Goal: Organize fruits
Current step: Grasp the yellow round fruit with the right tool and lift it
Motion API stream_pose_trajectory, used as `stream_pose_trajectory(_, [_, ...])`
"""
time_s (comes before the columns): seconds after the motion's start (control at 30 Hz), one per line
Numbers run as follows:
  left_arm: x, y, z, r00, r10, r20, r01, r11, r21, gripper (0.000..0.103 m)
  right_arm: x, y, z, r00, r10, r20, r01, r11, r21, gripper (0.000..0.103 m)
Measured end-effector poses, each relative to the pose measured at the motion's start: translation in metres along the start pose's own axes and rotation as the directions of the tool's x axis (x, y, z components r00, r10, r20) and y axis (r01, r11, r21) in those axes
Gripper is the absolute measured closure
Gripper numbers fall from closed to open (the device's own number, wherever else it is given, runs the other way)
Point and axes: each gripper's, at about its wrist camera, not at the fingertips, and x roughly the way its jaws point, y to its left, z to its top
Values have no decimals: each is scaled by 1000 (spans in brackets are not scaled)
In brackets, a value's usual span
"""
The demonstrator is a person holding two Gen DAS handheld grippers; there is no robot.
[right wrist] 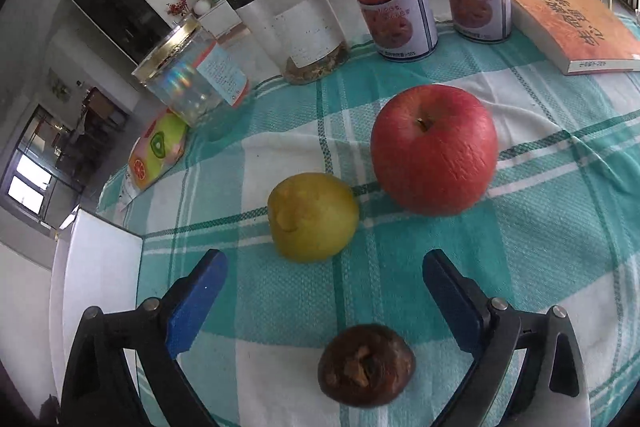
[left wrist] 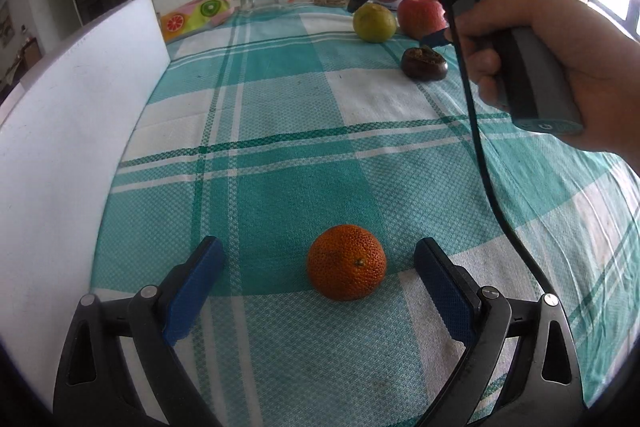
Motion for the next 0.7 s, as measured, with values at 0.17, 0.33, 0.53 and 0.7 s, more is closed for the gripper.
stream_pose_trajectory(0.17, [1,1,-1,1000,0,0,0,1000,-1,5,5,4,9,999,-26,26,27,1000,-8,52])
stream_pose_trajectory(0.33, [2,1,0,1000,0,-1,0,1000,-2,5,-34,4,-16,996,62,62,-60,998,-25,52])
stream_pose_trajectory(0.53, [2,1,0,1000,0,-1,0,1000,-2,5,-110,-14,-85,991,88,103,-80,993,-81,52])
stream_pose_trajectory(0.7, [1,1,0,1000,0,-1,0,1000,-2,5,-157,-47,-170,988,-38,150,50,995,-81,52])
